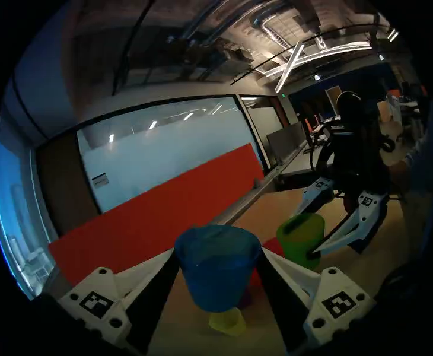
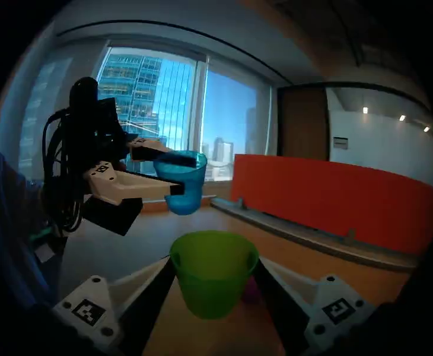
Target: Pour water
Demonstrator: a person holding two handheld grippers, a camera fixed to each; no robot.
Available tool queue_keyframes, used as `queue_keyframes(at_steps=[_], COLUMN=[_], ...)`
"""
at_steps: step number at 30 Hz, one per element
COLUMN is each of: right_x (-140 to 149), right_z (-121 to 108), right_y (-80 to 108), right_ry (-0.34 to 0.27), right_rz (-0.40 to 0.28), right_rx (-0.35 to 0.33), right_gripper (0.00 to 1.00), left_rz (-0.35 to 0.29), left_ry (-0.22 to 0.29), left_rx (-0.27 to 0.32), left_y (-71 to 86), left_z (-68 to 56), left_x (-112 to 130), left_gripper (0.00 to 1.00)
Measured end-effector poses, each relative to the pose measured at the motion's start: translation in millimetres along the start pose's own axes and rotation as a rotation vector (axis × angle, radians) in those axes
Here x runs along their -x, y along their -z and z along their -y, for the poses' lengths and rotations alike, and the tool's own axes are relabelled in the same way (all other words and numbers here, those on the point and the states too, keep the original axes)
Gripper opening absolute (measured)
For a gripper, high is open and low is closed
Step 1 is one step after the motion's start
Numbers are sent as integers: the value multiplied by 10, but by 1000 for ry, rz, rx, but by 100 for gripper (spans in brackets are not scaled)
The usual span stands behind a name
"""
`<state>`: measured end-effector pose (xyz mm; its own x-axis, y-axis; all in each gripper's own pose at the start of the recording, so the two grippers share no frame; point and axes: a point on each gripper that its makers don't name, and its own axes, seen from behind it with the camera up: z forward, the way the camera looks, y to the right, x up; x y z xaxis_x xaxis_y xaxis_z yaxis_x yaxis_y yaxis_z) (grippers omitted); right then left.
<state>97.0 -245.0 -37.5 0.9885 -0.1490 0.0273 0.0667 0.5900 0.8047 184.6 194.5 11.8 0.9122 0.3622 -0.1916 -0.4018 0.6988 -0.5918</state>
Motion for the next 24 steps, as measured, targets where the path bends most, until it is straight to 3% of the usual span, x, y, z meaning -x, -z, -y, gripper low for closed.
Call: queue_keyframes(at_steps=[8, 24], right_x=[-29, -8], right_z=[90, 280], right_y=[-26, -133], right_ry=[-3, 3], right_rz=[-8, -8], right_rx=[-24, -70], right_gripper=[91, 91], left_rz=[5, -25], left_ry=[-99, -249], left_rx=[-31, -63], left_y=[-14, -15], left_z=[71, 139], left_x=[-124, -454], left_gripper=[86, 86])
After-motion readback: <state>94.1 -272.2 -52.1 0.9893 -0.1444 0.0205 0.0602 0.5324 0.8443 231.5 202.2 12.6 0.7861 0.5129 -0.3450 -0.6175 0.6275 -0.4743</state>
